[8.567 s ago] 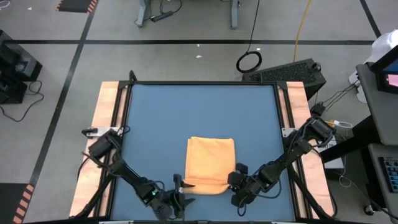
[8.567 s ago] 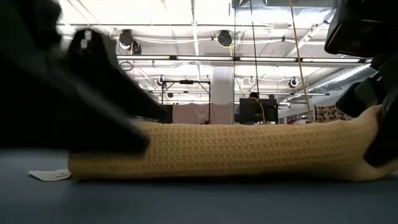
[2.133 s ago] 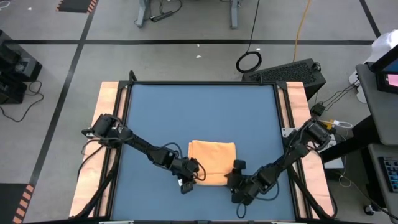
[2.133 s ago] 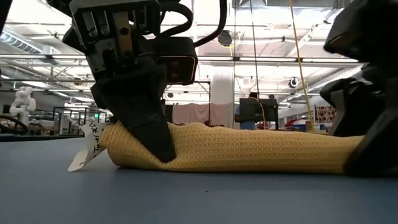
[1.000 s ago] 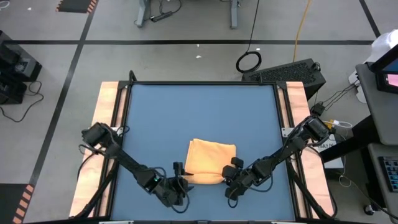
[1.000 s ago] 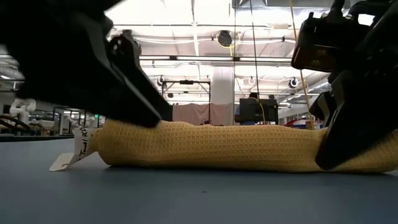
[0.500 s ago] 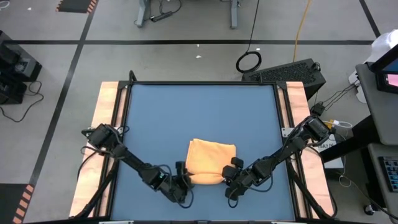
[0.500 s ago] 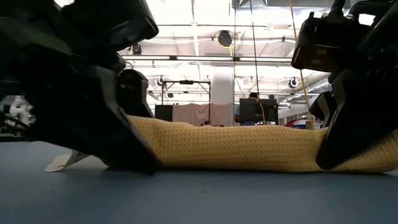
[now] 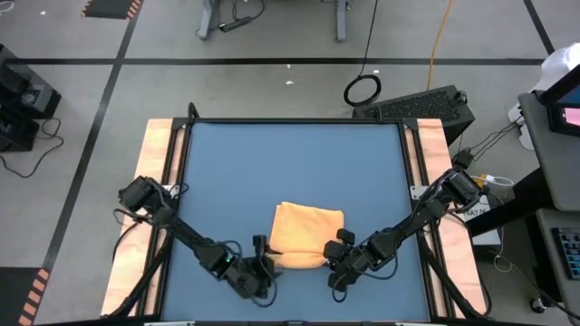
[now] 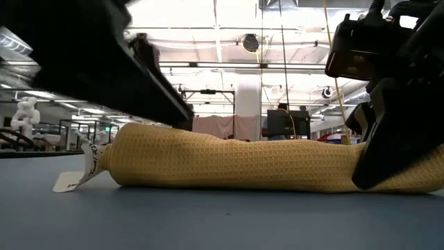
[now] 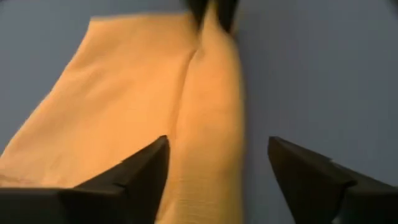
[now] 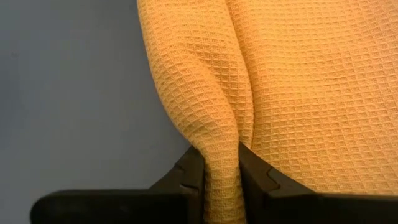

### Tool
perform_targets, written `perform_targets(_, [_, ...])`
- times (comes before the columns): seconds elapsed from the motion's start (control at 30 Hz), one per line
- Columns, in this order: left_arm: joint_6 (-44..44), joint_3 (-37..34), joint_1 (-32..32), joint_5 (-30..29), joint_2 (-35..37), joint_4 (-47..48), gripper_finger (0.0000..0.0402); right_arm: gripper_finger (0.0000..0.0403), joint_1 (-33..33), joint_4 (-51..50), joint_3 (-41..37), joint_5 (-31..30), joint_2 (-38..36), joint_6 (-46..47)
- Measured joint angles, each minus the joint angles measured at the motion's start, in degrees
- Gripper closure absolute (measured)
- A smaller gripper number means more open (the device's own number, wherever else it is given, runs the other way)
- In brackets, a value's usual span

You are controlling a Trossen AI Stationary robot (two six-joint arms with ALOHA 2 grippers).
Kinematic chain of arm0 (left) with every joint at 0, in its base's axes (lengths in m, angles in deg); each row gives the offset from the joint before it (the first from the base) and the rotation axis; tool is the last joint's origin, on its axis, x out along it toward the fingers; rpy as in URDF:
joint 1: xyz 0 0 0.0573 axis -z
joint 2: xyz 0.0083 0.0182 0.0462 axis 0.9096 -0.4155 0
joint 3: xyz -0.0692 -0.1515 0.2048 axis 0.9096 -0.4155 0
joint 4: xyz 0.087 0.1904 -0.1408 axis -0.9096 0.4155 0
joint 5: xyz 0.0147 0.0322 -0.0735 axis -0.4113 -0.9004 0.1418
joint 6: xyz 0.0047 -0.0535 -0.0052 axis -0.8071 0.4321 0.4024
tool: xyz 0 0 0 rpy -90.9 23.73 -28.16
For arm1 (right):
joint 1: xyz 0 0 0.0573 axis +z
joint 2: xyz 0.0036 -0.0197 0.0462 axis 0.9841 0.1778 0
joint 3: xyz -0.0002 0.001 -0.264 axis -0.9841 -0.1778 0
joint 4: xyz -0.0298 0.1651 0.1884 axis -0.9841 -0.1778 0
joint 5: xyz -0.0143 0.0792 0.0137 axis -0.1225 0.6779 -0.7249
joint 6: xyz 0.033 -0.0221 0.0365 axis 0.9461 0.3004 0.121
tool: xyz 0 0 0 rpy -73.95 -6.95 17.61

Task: Roll towel
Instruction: Roll the yellow towel

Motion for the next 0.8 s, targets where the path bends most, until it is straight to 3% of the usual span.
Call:
perform_targets(0.13, [-2.9,0.08,2.79,-0.27,-0.06,-1.94,0.0099,0.0359,0.0,0.0,0.0,0.0,0.0,0.09])
perform_targets(0.3, [-2.87,-0.26,3.21,-4.36,-2.8,-0.74,0.0113,0.0359,0.02,0.0,0.0,0.0,0.0,0.13])
perform_targets(0.5, [-2.04,-0.24,1.18,-3.96,-4.7,-0.04,0.0116,0.0359,-0.17,0.02,0.0,0.17,0.0,0.41])
perform_targets(0.7, [1.22,-0.15,-1.56,1.24,-4.6,3.59,0.0122,0.0359,-0.17,0.02,0.0,0.2,0.0,0.25])
perform_targets(0.8, [2.11,-0.04,-3.22,6.73,-4.37,4.2,0.0152,0.0355,-0.17,0.02,0.0,0.17,0.0,-0.31])
